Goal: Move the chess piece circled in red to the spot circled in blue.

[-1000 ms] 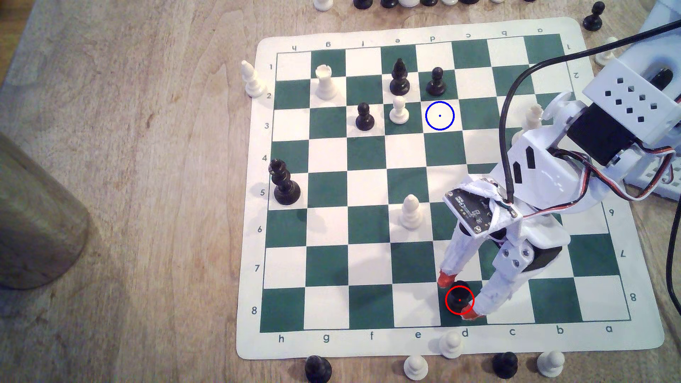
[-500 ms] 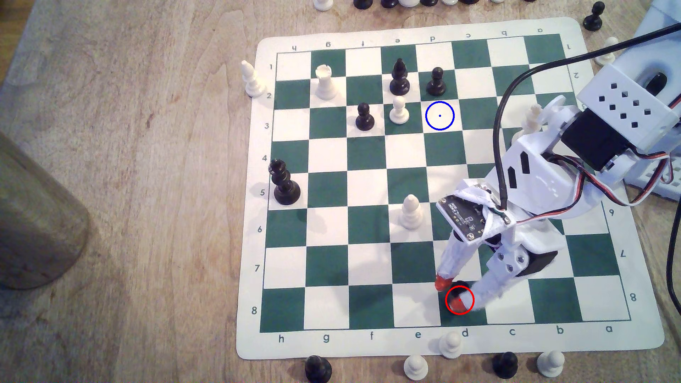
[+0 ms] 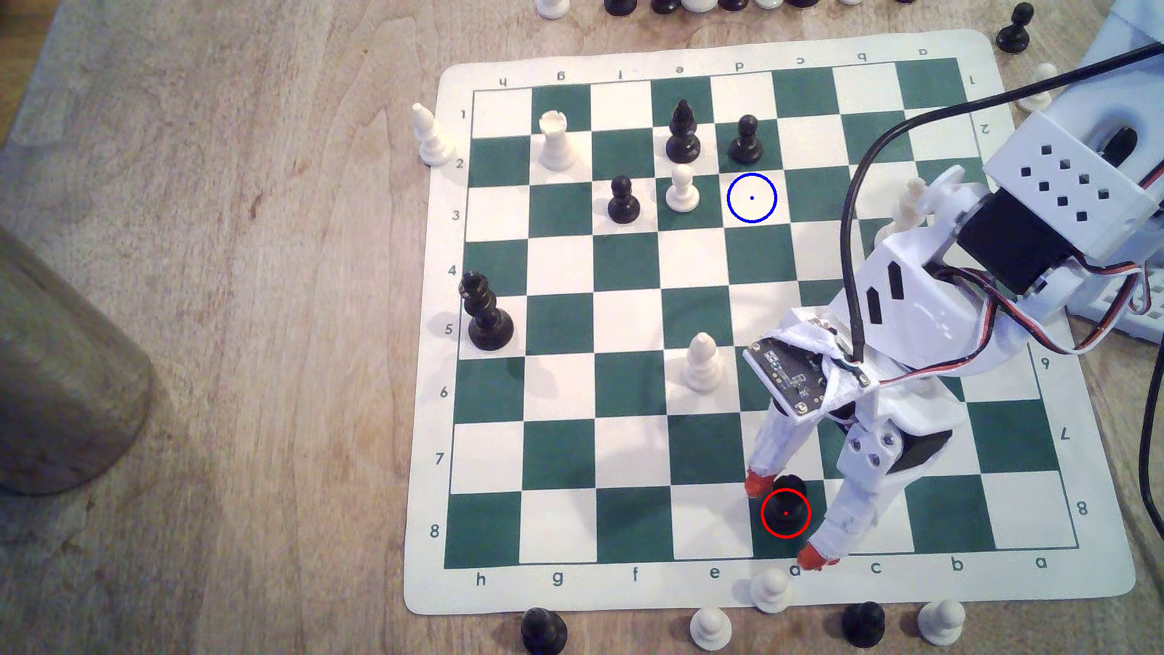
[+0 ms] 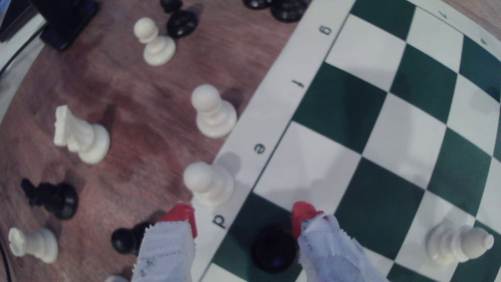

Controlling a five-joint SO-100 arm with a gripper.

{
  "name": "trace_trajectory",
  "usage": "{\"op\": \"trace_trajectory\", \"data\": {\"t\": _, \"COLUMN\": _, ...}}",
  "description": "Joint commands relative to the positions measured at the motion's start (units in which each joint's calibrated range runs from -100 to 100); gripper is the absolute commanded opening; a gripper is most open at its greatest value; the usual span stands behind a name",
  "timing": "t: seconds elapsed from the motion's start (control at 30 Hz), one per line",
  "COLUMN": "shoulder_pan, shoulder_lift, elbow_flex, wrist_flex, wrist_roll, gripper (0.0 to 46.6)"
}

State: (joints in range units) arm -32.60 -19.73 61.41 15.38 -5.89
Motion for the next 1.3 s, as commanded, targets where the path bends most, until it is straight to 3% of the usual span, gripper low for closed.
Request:
{"op": "trace_trajectory", "data": {"t": 0.0, "shoulder_pan": 0.49, "shoulder_lift": -0.47, "elbow_flex": -4.38, "wrist_flex": 1.41, "wrist_roll": 0.2, "gripper": 16.9}}
{"op": "trace_trajectory", "data": {"t": 0.5, "shoulder_pan": 0.49, "shoulder_lift": 0.72, "elbow_flex": -4.93, "wrist_flex": 2.72, "wrist_roll": 0.34, "gripper": 14.8}}
{"op": "trace_trajectory", "data": {"t": 0.97, "shoulder_pan": 0.25, "shoulder_lift": -0.13, "elbow_flex": -5.47, "wrist_flex": 4.69, "wrist_roll": 0.68, "gripper": 3.4}}
{"op": "trace_trajectory", "data": {"t": 1.27, "shoulder_pan": 4.16, "shoulder_lift": -16.69, "elbow_flex": -11.09, "wrist_flex": 21.8, "wrist_roll": 2.2, "gripper": 0.5}}
